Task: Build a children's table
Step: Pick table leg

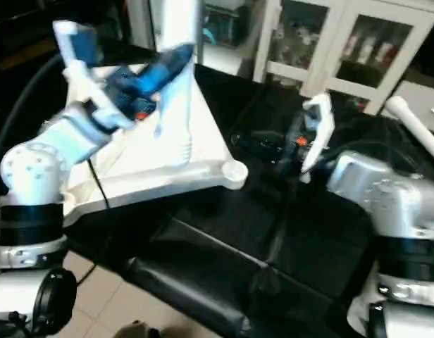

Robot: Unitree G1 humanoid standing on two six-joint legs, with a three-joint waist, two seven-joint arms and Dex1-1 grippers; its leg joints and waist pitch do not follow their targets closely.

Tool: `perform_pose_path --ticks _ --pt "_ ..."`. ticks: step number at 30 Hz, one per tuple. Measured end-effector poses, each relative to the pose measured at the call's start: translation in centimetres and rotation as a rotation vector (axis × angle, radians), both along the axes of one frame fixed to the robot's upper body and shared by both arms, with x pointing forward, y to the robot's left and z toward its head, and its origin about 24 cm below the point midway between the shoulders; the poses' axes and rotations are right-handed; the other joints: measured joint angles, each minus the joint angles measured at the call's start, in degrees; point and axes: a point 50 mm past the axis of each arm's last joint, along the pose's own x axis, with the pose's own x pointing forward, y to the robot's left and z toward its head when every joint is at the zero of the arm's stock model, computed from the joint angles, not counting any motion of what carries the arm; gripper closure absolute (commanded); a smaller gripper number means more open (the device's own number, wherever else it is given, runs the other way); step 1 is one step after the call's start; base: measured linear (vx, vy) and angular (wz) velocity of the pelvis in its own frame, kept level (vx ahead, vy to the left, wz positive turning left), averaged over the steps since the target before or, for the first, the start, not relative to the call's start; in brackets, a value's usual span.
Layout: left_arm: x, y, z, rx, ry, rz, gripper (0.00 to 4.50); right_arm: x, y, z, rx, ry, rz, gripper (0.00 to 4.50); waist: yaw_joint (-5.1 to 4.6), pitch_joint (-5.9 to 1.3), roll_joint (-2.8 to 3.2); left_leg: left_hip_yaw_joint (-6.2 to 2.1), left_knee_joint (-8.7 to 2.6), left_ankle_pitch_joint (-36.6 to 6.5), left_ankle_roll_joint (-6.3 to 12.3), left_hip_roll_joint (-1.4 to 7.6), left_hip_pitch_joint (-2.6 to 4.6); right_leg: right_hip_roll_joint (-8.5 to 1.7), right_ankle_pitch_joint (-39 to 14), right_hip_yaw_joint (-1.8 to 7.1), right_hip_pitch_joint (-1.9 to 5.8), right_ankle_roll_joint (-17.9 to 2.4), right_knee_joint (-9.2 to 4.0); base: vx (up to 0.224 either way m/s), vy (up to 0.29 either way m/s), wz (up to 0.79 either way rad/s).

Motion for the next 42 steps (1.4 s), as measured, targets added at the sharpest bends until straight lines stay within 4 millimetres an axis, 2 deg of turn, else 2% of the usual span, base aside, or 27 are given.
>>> perform_pose_path --ticks 5,8,12,22,27,33,35,42 --pt "-1.2 -1.4 -0.2 -0.025 -0.012 -0.218 2.56 -1.7 2.2 1.5 0.141 -0.013 0.218 0.00 -0.42 0.00 0.06 0.01 0.05 -0.09 -0.20 -0.01 0.31 0.00 0.06 0.08 0.32 -0.07 -0.01 0.000 0.000 0.00" --pt "-1.6 -2.2 -0.3 -0.018 -0.013 -0.284 2.56 -2.3 2.7 2.1 0.155 -0.028 0.284 0.00 -0.44 -0.02 0.08 -0.03 0.05 -0.07 -0.24 0.00 0.40 0.00 0.06 0.05 0.41 -0.06 0.00 0.000 0.000 0.00" --pt "-1.8 -2.3 -0.4 -0.034 -0.017 -0.321 2.56 -2.6 3.9 1.8 0.121 -0.018 0.358 0.00 -0.82 -0.02 0.09 -0.09 0.04 -0.02 -0.33 0.00 0.38 0.01 0.07 0.01 0.42 -0.03 0.00 0.000 0.000 0.00" --pt "-1.6 -2.1 -0.4 -0.050 -0.017 -0.308 2.56 -2.4 5.3 2.1 0.087 -0.038 0.407 0.00 -1.09 -0.01 0.07 -0.13 -0.04 -0.03 -0.32 0.00 0.28 0.01 0.06 -0.03 0.39 -0.01 -0.12 0.000 0.000 0.00" --pt "-1.8 -3.7 -0.8 -0.026 -0.015 -0.334 2.56 -2.3 6.7 2.7 0.122 -0.058 0.453 0.00 -0.92 -0.01 0.06 -0.12 -0.04 -0.03 -0.32 0.00 0.25 0.01 0.05 0.00 0.40 -0.01 -0.16 0.000 0.000 0.00" --pt "-1.6 -3.6 -0.9 -0.013 -0.017 -0.308 2.56 -2.4 6.8 2.5 0.123 -0.057 0.455 0.00 -1.07 -0.01 0.06 -0.12 -0.07 -0.03 -0.32 0.00 0.26 0.01 0.03 -0.01 0.40 0.04 -0.16 0.000 0.000 0.00" --pt "-1.5 -3.6 -0.9 -0.013 -0.020 -0.303 2.56 -2.4 6.9 2.2 0.117 -0.046 0.461 0.28 -1.12 -0.01 0.06 -0.12 -0.09 -0.03 -0.32 0.00 0.26 0.01 0.02 -0.01 0.40 0.04 -0.16 0.000 0.000 0.00" --pt "-1.3 -3.4 -1.1 -0.010 -0.019 -0.283 2.56 -2.6 7.0 1.8 0.113 -0.035 0.466 0.75 -1.13 -0.01 0.06 -0.12 -0.10 -0.03 -0.32 0.00 0.25 0.01 0.02 -0.01 0.40 0.05 -0.19 0.000 0.000 0.00"
